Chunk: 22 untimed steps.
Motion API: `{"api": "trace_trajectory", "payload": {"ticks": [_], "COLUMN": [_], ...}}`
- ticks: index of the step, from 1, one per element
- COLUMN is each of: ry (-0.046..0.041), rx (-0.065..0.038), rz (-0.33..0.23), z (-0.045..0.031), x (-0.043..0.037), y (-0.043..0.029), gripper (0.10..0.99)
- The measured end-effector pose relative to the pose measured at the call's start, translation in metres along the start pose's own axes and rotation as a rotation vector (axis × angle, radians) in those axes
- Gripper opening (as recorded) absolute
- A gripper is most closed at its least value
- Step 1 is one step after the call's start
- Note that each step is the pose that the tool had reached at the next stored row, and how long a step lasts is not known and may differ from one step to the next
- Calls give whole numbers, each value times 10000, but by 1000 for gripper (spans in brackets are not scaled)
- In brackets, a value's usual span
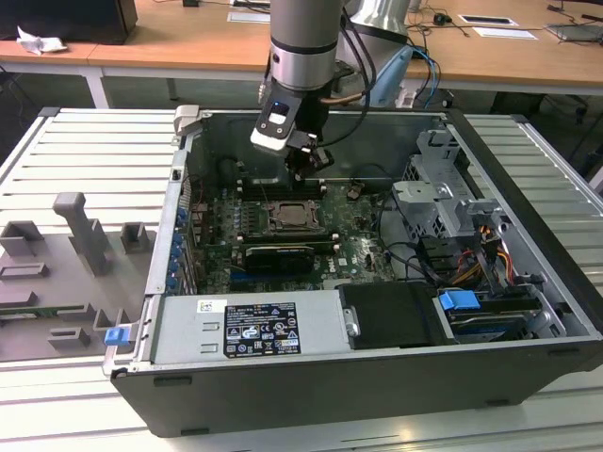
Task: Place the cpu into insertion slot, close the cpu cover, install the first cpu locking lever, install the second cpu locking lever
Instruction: 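Install the first cpu locking lever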
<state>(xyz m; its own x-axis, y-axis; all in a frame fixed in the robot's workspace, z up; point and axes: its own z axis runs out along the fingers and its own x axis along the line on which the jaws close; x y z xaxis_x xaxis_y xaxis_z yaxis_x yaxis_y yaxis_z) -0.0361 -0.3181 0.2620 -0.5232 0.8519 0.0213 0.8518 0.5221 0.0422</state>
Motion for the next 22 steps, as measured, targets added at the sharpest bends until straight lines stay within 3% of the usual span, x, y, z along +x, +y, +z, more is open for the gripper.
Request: {"api": "trace_trajectory", "payload": {"ticks": [2,5,9,17,22], "ry": [25,41,107,185,222], "rx": [10,18,53,92,110], "rz": [-548,-912,-2482,-4336,-5207], "z": [2,8,26,27,27], "x": [4,13,13,13,13], "y": [-8,-21,-23,-23,-24], "gripper": [106,106,106,106,106]}}
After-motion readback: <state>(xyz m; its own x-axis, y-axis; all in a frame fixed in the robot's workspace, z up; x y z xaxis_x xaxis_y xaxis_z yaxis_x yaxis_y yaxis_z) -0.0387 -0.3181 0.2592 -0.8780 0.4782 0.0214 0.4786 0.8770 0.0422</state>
